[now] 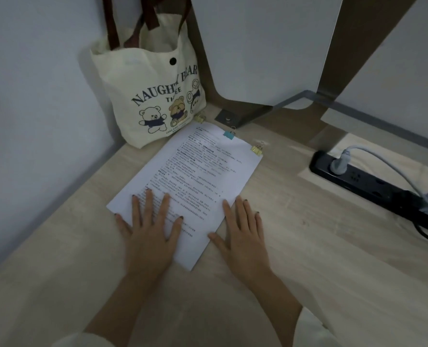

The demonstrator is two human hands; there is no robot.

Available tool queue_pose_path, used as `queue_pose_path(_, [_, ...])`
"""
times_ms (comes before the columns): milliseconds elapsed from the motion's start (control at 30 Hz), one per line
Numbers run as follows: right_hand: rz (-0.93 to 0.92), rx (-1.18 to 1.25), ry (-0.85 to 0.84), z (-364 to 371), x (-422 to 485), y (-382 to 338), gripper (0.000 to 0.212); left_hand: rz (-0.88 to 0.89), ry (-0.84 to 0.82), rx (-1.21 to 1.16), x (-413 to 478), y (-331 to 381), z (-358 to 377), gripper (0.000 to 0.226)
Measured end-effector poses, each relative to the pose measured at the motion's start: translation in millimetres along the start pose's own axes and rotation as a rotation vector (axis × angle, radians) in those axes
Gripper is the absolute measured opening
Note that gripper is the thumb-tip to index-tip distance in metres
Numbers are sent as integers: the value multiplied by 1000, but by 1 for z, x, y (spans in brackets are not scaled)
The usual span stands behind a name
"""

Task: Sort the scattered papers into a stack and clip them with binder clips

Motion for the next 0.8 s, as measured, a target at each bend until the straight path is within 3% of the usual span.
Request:
queue_pose_path(467, [-13, 23, -52, 2, -8, 4, 78, 2, -14, -23, -3, 6, 2, 76])
queue_pose_path(800, [-40, 66, -36, 1, -25, 17, 92, -9, -22, -37, -13, 23, 8, 76])
Point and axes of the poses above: each hand's wrist, its own x-axis towards the middle knuckle, its own z-axis out of the palm, y = z × x, the point moved 8 cm from there along x, towards the middle knuckle, and after that the axes turned 10 degrees about -y, right-handed, at the moved point
